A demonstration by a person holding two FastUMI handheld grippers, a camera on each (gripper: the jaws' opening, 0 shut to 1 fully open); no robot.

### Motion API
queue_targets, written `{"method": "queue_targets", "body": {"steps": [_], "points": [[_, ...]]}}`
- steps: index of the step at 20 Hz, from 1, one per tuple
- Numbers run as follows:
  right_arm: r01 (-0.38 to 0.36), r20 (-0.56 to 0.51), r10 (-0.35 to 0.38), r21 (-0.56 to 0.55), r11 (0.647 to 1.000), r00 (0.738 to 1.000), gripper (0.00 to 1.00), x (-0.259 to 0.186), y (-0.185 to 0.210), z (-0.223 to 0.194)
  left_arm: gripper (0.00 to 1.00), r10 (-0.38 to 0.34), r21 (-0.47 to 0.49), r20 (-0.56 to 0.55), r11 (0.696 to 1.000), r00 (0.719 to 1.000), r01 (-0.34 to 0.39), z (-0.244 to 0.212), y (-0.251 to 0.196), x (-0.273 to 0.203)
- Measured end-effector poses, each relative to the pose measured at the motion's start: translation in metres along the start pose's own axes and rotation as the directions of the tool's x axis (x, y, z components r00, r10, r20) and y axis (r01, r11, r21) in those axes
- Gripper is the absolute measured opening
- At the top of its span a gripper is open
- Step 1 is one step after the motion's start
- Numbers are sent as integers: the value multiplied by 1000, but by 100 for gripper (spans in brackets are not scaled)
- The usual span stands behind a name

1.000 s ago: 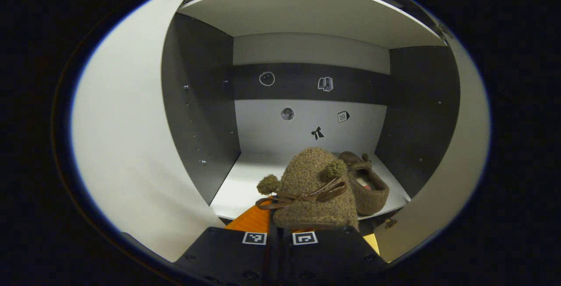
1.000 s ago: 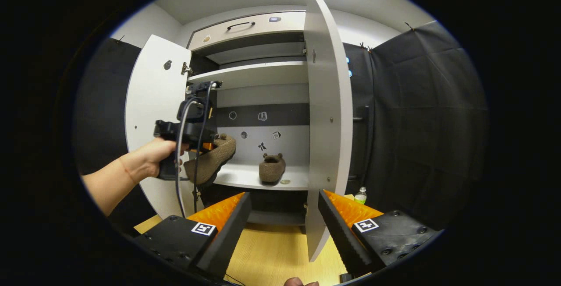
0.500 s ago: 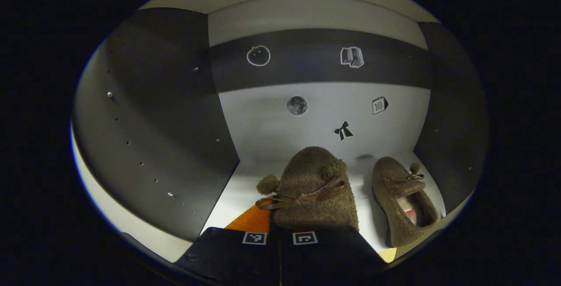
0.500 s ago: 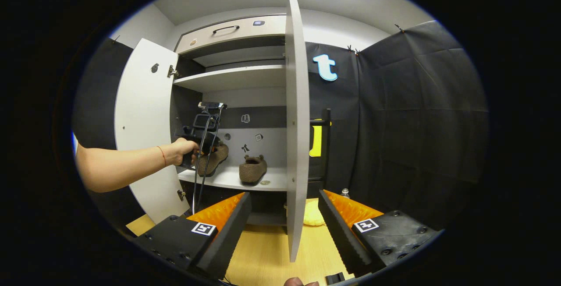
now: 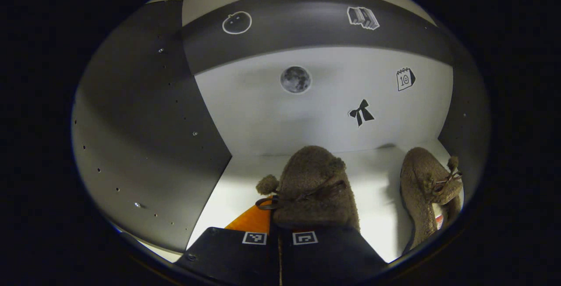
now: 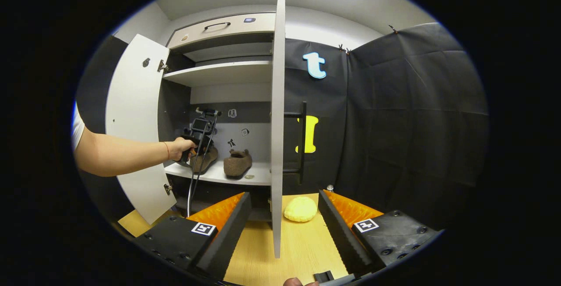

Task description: Grab one shoe with the right hand and put it into the shoe cabinet, grab the other shoe with the left hand and put it into the shoe cabinet; then close the right door with the right hand and the left door with the left hand.

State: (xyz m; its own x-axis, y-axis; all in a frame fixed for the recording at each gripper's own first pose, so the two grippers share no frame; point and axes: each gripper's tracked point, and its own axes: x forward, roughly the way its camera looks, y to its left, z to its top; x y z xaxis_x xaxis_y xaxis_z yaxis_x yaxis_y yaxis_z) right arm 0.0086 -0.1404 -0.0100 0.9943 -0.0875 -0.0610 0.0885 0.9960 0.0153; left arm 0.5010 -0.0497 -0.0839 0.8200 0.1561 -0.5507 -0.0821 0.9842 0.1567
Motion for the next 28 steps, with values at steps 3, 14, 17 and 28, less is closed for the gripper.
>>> {"method": "queue_targets", "body": {"steps": [3, 14, 17, 28], "points": [[5, 0, -5, 7, 1000, 1000, 98, -2, -2, 1, 14, -21, 7, -24, 1000, 999, 21, -4, -4, -1], [28, 7, -28, 32, 999, 1000, 98, -7, -20, 8, 81, -64, 39, 146, 998, 987, 59, 6, 0, -69], [45, -7, -45, 66, 997, 999, 98, -1, -30, 9, 87, -86, 35, 237, 996, 968, 80, 13, 2, -104], [78, 55, -82, 78, 994, 995, 98, 40, -75, 46, 96, -199, 9, 482, 975, 853, 222, -22, -10, -278]]}}
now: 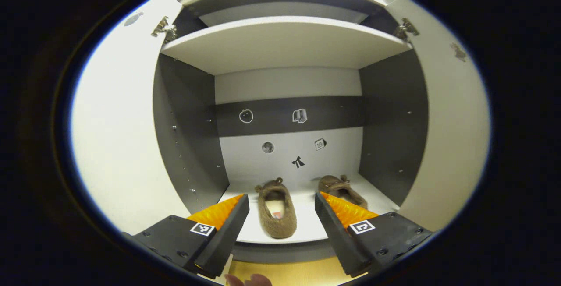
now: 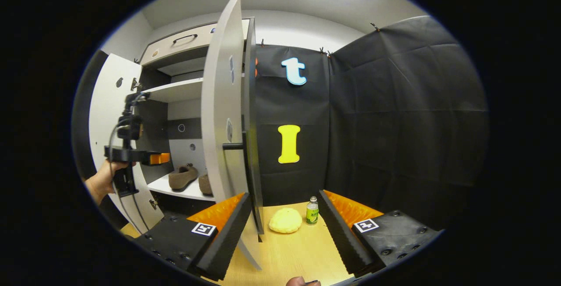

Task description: Grab one shoe with the right hand and put it into the shoe cabinet, grab the other shoe with the left hand and put it into the shoe cabinet; then close the right door with the right hand and the left door with the left hand.

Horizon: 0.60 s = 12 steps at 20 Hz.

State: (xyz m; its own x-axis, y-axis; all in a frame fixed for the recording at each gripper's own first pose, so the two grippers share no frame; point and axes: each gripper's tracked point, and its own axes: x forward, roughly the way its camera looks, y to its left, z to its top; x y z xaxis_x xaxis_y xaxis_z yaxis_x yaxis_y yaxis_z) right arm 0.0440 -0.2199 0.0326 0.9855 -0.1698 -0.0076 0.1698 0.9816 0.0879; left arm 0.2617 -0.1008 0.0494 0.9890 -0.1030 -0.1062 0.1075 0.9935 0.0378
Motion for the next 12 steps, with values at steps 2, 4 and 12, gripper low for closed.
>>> {"method": "queue_targets", "body": {"steps": [2, 4, 12], "points": [[6, 1, -6, 3, 1000, 1000, 98, 11, -6, 1, 96, -28, -32, 35, 999, 999, 29, 1, -13, -34], [12, 7, -12, -5, 1000, 1000, 98, 22, -13, 3, 96, -50, -45, 63, 998, 997, 52, 0, -20, -66], [9, 7, -9, 11, 1000, 1000, 97, 38, -7, 6, 96, -38, -54, 71, 998, 997, 42, -28, -12, -169]]}}
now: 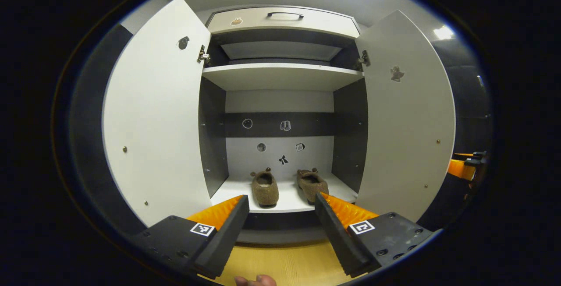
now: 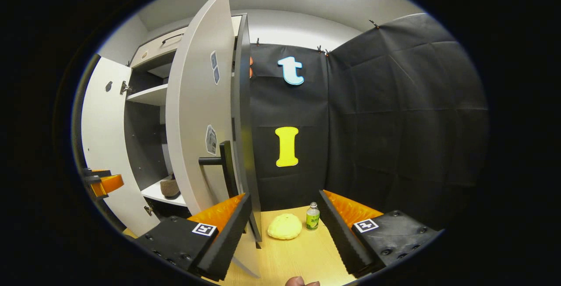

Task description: Grab one shoe with the right hand and put it into the shoe cabinet, grab the other shoe with the left hand and put it into the shoe cabinet; then close the right door with the right hand and the left door with the left hand.

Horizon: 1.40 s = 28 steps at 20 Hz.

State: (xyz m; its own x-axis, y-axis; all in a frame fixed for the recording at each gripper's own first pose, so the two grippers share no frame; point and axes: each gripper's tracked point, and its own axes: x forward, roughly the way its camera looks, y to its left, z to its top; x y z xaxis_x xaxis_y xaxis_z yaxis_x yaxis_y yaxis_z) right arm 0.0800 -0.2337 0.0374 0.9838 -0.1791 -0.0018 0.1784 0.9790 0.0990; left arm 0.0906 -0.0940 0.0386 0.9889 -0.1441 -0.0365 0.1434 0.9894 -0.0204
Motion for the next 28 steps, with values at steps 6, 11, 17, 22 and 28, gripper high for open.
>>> {"method": "queue_targets", "body": {"steps": [6, 11, 17, 22, 28], "points": [[34, 14, -34, -4, 999, 999, 98, -4, 4, -1, 96, -18, 16, -15, 1000, 1000, 18, -11, 13, -20], [55, 18, -55, 15, 998, 998, 98, -11, 14, -3, 96, -21, 19, -31, 1000, 999, 22, -28, 28, -40], [24, 17, -24, 19, 1000, 1000, 98, -19, 41, -6, 96, -18, 26, -69, 999, 997, 20, -44, 43, -51], [-50, 17, 50, 8, 999, 999, 98, -23, 83, -9, 96, -1, 22, -69, 1000, 998, 3, -45, 54, -60], [-144, 0, 144, 13, 989, 990, 98, -18, 137, -14, 96, 36, 16, -81, 999, 996, -35, -52, 72, -73]]}}
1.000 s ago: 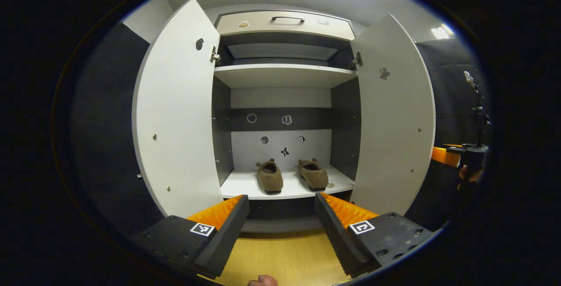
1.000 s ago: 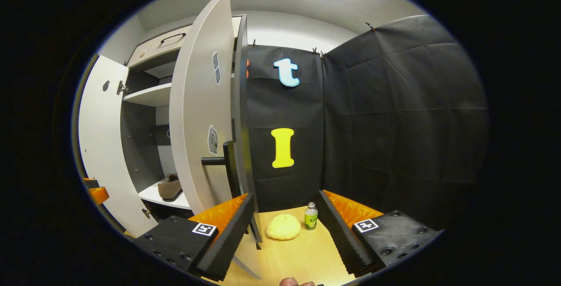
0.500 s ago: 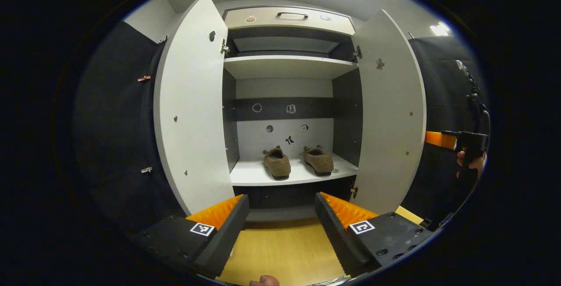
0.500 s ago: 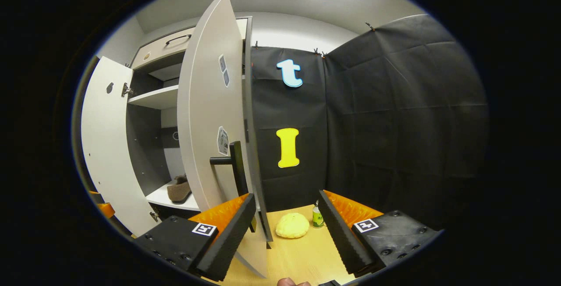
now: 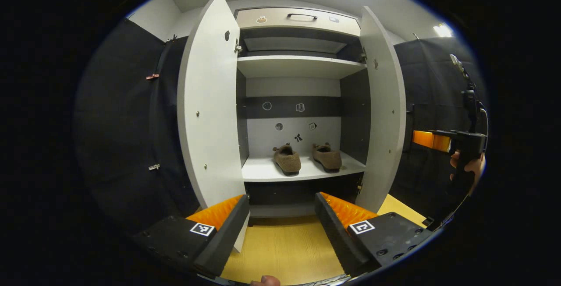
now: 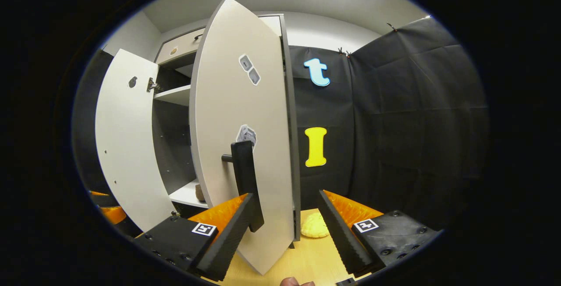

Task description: Grab one shoe with the right hand and put it into the shoe cabinet, grab the other shoe with the left hand and put it into the shoe cabinet; then close the right door with the right hand and the left door with the left hand.

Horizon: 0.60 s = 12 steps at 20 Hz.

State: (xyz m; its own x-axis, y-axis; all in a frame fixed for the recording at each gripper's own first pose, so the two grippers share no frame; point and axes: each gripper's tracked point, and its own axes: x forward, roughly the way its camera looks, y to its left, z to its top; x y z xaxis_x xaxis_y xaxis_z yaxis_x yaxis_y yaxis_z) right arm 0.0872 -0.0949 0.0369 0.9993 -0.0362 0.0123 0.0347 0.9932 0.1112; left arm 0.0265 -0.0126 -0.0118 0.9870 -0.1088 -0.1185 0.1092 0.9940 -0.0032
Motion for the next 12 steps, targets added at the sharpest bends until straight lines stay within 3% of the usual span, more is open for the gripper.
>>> {"method": "queue_targets", "body": {"steps": [7, 12], "points": [[-149, -13, 149, -4, 989, 989, 98, 15, 81, -3, 96, 66, -34, -7, 997, 998, -66, -5, 32, -15], [-209, -29, 210, 14, 978, 977, 98, 6, 120, -9, 96, 169, -45, 3, 985, 986, -168, -1, 84, -27]]}}
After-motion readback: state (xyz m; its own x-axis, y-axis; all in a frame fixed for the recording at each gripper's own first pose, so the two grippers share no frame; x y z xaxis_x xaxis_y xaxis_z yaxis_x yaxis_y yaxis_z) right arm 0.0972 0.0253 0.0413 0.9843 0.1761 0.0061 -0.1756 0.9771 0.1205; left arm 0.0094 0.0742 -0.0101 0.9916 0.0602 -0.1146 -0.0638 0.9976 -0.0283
